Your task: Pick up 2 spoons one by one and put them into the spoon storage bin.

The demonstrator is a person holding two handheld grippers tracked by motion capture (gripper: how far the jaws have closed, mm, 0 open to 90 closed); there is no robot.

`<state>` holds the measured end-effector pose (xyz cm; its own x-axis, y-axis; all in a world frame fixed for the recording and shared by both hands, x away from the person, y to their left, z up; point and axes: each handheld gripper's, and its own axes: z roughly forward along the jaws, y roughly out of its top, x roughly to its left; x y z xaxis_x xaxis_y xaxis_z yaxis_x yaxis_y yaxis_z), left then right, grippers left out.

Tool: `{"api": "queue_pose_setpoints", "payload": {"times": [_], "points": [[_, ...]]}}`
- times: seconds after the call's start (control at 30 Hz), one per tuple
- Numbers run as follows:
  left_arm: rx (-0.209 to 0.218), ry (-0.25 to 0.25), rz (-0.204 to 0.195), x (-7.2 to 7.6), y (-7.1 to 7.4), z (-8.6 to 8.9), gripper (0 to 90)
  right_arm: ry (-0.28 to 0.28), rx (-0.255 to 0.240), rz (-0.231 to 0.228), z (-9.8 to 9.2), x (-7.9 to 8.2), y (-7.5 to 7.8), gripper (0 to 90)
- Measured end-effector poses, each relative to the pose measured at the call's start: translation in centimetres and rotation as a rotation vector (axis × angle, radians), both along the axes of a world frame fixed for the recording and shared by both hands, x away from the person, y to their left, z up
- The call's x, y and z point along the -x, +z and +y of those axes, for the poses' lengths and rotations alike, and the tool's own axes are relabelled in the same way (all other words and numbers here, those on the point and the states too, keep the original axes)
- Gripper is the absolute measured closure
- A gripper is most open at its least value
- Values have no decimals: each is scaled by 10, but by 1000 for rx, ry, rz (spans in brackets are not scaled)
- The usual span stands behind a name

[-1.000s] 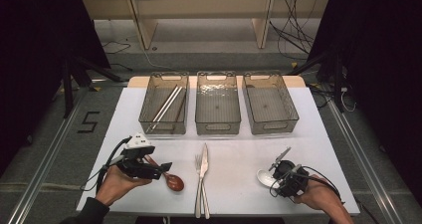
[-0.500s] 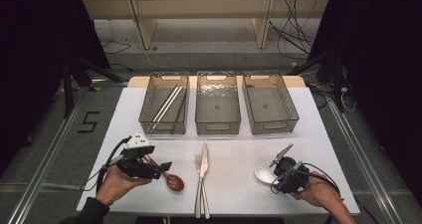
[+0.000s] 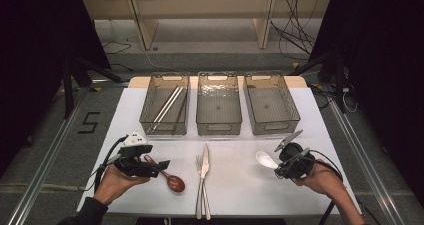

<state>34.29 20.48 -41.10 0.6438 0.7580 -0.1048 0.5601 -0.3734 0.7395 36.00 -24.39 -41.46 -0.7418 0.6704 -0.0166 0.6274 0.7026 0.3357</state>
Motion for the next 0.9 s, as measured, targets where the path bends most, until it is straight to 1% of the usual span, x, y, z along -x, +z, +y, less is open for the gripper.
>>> {"api": "queue_pose_setpoints", "payload": {"times": [0.2, 0.27, 0.43, 0.53, 0.67, 0.8, 0.9], "points": [[3, 8, 2, 0, 0, 2, 154, 18, -32, -40, 14, -18, 18, 753], [4, 10, 1, 0, 0, 3, 153, 22, -36, -53, 19, -22, 22, 753], [-3, 8, -1, 0, 0, 4, 154, 26, -52, -49, 31, -34, 30, 753], [-4, 9, -1, 0, 0, 4, 154, 33, -57, -54, 38, -42, 36, 754], [-4, 9, -2, 0, 0, 5, 154, 29, -68, -61, 48, -55, 44, 753], [8, 3, 2, 0, 0, 5, 154, 27, -70, -75, 57, -67, 51, 753], [5, 8, -1, 0, 0, 5, 154, 23, -74, -86, 64, -75, 54, 753]]}}
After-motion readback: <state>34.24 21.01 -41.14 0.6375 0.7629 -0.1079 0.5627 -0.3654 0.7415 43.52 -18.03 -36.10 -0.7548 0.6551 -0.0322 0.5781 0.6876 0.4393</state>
